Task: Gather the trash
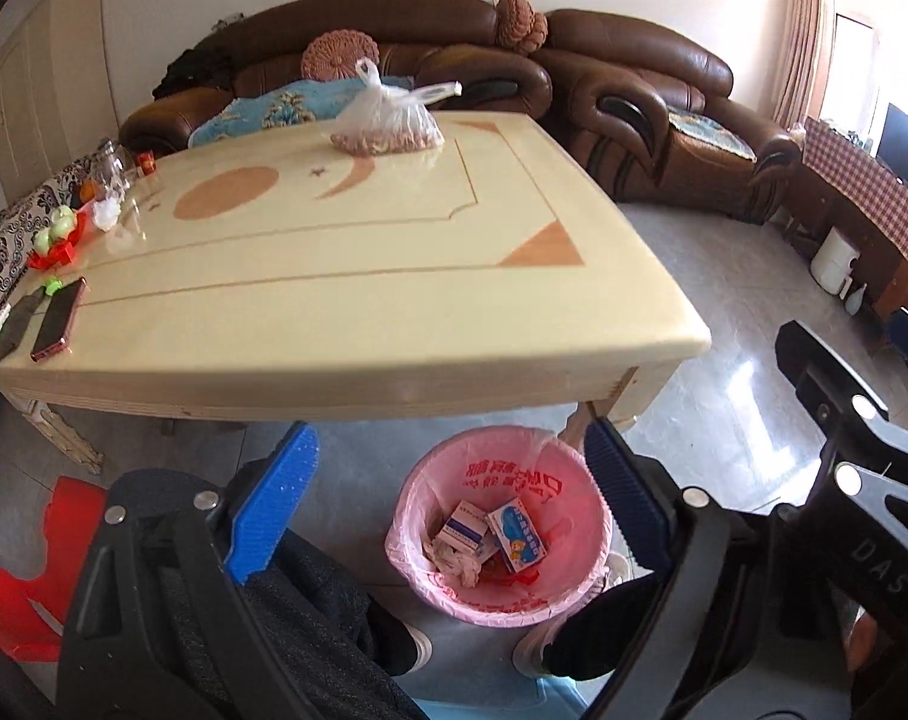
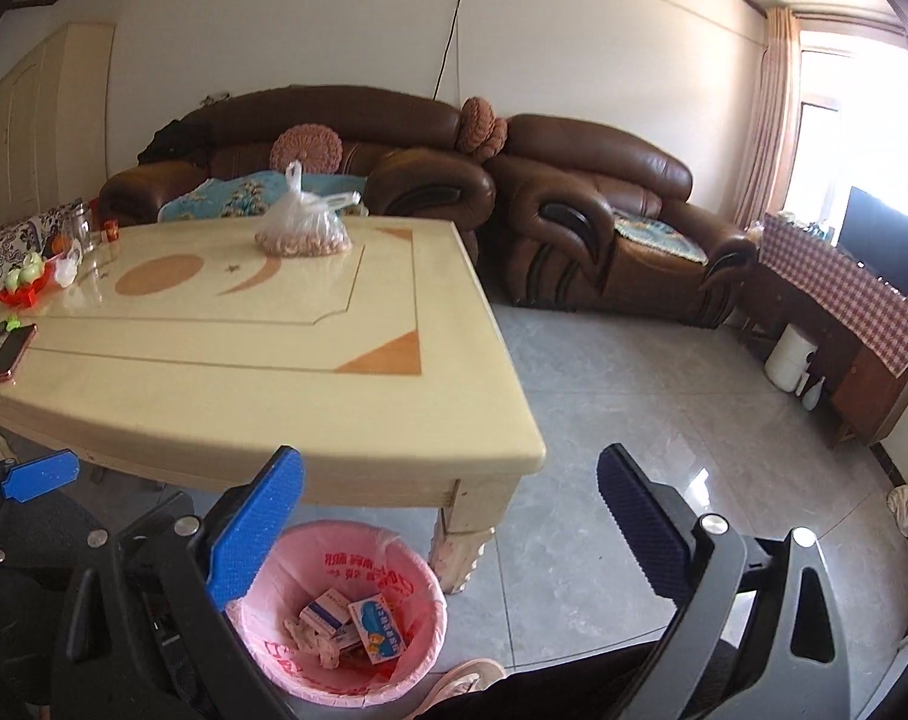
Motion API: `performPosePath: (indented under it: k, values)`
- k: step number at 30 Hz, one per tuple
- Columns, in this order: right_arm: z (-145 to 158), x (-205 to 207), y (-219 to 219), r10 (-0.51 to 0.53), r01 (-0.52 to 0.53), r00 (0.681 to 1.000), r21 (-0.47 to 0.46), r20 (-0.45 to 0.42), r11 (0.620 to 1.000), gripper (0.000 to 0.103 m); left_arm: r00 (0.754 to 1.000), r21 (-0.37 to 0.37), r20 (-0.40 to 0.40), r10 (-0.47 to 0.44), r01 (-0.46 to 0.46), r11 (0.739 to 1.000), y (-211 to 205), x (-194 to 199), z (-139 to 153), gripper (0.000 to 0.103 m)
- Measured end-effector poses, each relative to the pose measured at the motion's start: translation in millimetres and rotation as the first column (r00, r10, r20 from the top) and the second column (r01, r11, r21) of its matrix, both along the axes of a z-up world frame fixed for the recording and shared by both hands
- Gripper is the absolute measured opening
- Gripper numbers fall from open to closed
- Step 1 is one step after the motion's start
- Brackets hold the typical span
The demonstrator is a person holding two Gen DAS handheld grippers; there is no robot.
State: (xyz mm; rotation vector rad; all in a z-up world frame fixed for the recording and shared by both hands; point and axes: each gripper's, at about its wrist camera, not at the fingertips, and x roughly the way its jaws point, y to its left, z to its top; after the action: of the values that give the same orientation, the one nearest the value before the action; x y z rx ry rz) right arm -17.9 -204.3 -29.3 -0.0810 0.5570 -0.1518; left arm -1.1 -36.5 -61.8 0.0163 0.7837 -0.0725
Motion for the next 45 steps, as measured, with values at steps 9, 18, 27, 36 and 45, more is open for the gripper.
performPosePath:
  k: [9, 18, 27, 36, 45]
  values:
    - [61, -45, -19, -0.079, 0.072, 0.986, 0.051, 0.149, 0.996, 0.096, 0.985, 0.005, 0.17, 0.04, -0.042, 0.999, -8, -32, 64, 0.095]
    - [89, -80, -25, -0.116, 0.104, 0.968, 0.066, 0.223, 0.992, 0.096, 0.967, -0.034, 0.248, 0.059, -0.052, 0.998, -5, -56, 97, 0.097]
    - [102, -101, -15, -0.064, 0.042, 0.967, 0.091, 0.246, 0.995, 0.096, 0.958, -0.022, 0.278, 0.075, -0.072, 0.997, -3, -68, 110, 0.097]
    - [104, -106, -10, -0.04, 0.013, 0.968, 0.109, 0.248, 0.994, 0.096, 0.959, -0.029, 0.27, 0.089, -0.084, 0.996, 3, -66, 110, 0.097]
    - [104, -104, -9, -0.036, 0.008, 0.969, 0.115, 0.245, 0.993, 0.096, 0.957, -0.028, 0.276, 0.09, -0.086, 0.996, 6, -69, 111, 0.097]
